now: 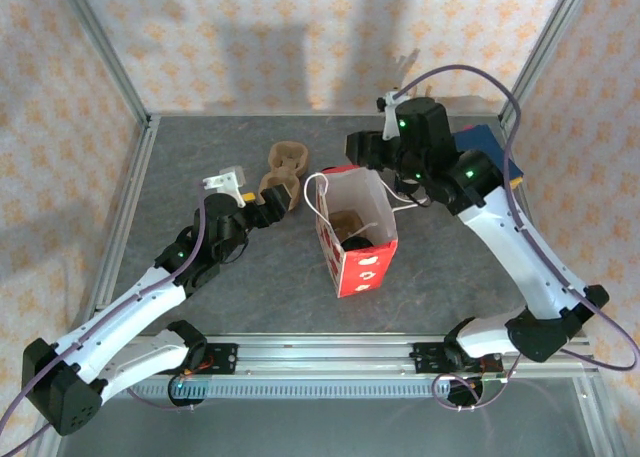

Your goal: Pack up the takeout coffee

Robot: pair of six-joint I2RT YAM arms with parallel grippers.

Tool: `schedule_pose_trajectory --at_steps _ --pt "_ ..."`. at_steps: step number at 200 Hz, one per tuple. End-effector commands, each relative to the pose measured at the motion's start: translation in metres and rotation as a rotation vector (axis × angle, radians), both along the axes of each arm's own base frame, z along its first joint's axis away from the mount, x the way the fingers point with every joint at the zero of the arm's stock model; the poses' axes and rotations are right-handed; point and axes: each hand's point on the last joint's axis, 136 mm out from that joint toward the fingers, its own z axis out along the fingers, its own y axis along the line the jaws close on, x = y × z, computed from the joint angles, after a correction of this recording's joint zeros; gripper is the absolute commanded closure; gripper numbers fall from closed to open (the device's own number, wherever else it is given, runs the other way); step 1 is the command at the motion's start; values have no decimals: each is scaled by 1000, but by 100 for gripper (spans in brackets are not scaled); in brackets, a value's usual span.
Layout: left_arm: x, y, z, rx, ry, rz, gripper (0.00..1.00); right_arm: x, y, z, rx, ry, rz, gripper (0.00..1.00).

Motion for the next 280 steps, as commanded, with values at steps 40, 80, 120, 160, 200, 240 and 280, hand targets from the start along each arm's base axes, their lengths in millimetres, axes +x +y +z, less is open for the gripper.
schedule_pose_trajectory --at_steps 40,80,120,160,200,240,280 --pt "-2 9 6 -3 -16 30 4 67 -100 10 21 -26 -356 33" --pt "-2 13 4 -6 -17 50 4 98 -166 -14 13 -5 -489 22" --pt "-3 11 4 49 -46 16 2 122 -243 -65 -14 69 -681 17" --pt "-3 7 4 181 -38 -44 1 135 -294 -123 6 165 -817 16" --pt "-13 -5 16 187 -125 -152 1 151 -315 -192 -66 309 -865 16" --pt "-27 -21 25 191 -139 -292 1 172 -324 -244 -146 438 -857 16" --pt "-36 -35 17 185 -112 -394 1 183 -337 -275 -175 486 -843 15"
